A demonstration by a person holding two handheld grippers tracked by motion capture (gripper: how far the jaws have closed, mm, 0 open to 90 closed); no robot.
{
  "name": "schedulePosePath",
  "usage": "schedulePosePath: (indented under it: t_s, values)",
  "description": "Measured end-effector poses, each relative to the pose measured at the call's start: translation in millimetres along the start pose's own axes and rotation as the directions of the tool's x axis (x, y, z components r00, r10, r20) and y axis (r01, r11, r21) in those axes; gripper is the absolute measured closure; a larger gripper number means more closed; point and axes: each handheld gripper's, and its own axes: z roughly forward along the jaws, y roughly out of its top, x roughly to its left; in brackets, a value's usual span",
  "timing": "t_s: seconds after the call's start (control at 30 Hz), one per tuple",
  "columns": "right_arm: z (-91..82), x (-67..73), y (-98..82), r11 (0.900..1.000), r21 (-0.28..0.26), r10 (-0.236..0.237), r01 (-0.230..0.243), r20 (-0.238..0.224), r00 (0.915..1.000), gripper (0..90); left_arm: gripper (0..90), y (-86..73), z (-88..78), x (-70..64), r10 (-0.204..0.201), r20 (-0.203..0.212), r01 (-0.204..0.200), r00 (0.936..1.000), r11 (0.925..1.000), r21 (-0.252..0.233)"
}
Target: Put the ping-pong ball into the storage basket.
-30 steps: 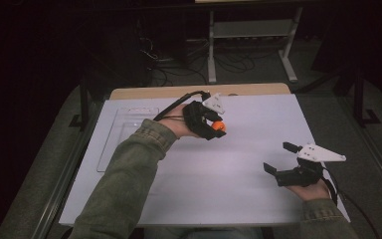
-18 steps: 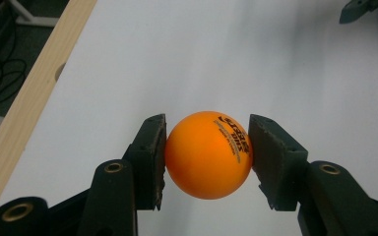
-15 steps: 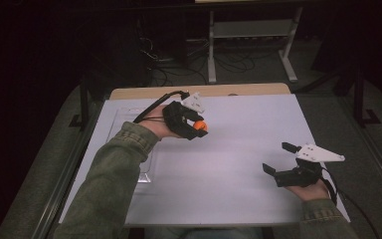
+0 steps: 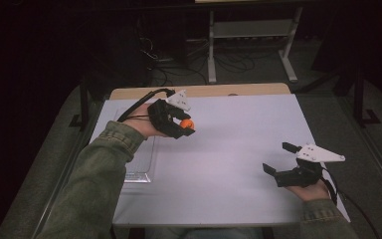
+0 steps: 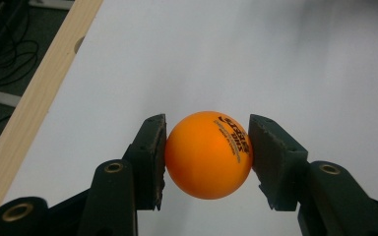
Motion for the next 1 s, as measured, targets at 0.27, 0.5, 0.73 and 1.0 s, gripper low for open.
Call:
schedulePosePath:
  t_s: [0.27,0.5,0.73,1.0]
  values:
    - [0.0,0.2,0.0,1.000,0.001,-0.001,0.001,0.003,1.0000,0.0,50.6,-5.5,-10.3,-4.0,0.021,0.014,-0.021,0.9997,0.9993,0.031]
    - [-0.3,0.5,0.1,1.000,-0.001,0.000,0.000,0.002,1.0000,0.0,50.6,-12.6,-19.5,-4.3,0.019,0.019,-0.020,0.9996,0.9982,0.057]
    - [-0.9,0.9,0.0,1.000,0.000,0.002,-0.002,0.004,1.0000,0.0,50.6,-25.4,-26.0,-3.3,0.001,0.017,-0.002,0.9998,0.9959,0.090]
    - [0.0,0.2,-0.1,1.000,0.003,-0.002,0.002,0.007,1.0000,0.0,50.6,-39.9,-32.8,-1.7,-0.005,0.033,0.001,0.9994,0.9923,0.124]
